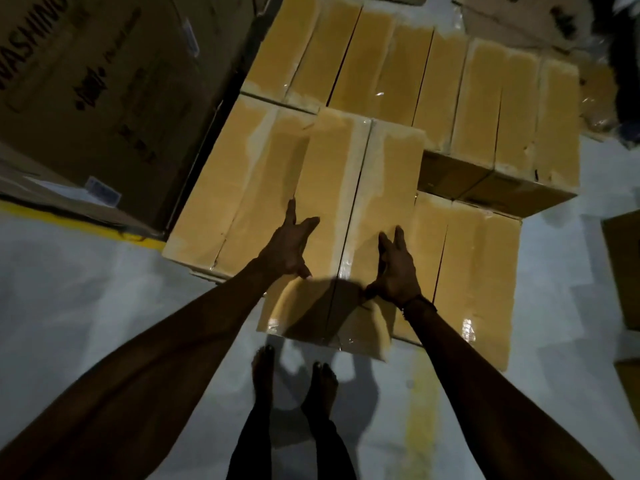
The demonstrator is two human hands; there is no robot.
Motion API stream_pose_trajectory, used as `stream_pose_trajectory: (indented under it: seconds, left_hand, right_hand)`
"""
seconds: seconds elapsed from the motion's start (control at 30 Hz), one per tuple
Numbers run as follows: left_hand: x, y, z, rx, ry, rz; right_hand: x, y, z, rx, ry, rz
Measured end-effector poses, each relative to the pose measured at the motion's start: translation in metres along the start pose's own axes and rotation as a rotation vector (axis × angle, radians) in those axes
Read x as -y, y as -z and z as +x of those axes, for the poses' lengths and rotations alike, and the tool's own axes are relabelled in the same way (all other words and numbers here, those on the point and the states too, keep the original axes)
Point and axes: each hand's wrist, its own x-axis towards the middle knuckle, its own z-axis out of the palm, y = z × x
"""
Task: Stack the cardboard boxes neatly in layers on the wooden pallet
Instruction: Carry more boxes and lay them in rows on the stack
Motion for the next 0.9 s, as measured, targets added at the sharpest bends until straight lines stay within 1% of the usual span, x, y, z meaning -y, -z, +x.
stream_pose_trajectory:
  seconds: [0.3,0.43,0.7,0.9]
  left_hand:
    - [0.059,-0.012,0.05,0.052,0.081,-0.066]
    - [0.08,-0.02,0.066,0.063,0.073,-0.08]
    - [0.108,-0.021,0.097,0.005,0.071,0.106]
    - [0.127,-0.037,0.107,0.04,0.088,0.116]
  right_hand:
    - [-0.011,-0.045,0.053,-0.006,-0.057,0.003]
    - [-0.019,-0.055,0.068,0.007,-0.073,0.021]
    - [-0.03,-0.073,0.094,-0.001,-0.051,0.034]
    - [-0.046,-0.089,0.107,0.009,-0.047,0.02]
